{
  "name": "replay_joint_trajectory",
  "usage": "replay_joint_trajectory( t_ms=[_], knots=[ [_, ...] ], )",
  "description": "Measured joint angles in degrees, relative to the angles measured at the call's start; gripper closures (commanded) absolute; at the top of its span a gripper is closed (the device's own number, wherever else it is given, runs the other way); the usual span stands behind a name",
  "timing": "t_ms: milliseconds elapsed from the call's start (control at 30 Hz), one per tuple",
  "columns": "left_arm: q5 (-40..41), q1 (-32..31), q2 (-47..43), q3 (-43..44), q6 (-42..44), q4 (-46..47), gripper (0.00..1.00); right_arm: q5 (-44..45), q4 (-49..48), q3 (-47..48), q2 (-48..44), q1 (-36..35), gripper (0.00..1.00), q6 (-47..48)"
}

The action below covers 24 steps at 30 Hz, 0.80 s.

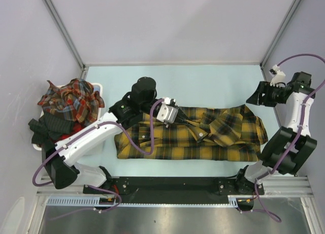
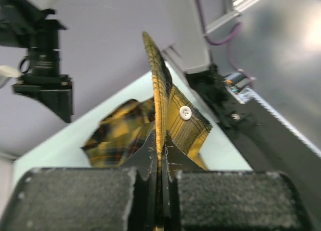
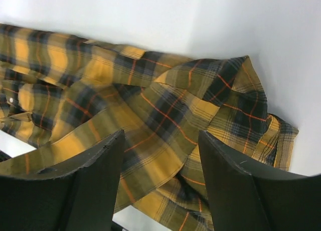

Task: Fold and stack the long sleeve shirts
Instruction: Fold the shirt

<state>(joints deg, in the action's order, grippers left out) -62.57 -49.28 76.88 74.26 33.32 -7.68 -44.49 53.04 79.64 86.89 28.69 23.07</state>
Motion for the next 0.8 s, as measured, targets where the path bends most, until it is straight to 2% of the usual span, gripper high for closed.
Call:
replay_joint_trajectory(
  t_ms=[267,467,800],
  knots=[
    [-6.3,0.4,-3.1,3.1,3.2,-12.2,0.98,3.0,-2.0,0.0,9.4,0.0,0.37,-1.5],
    [-8.1,0.4,-8.7,1.6,4.7,-16.9,0.98,3.5,-6.4,0.1,17.4,0.5,0.34,-6.7],
    [-8.3,0.4,-9.2,1.1,5.8,-23.2,0.98,1.1,-12.5,2.7,28.7,1.2,0.39,-15.7]
  ],
)
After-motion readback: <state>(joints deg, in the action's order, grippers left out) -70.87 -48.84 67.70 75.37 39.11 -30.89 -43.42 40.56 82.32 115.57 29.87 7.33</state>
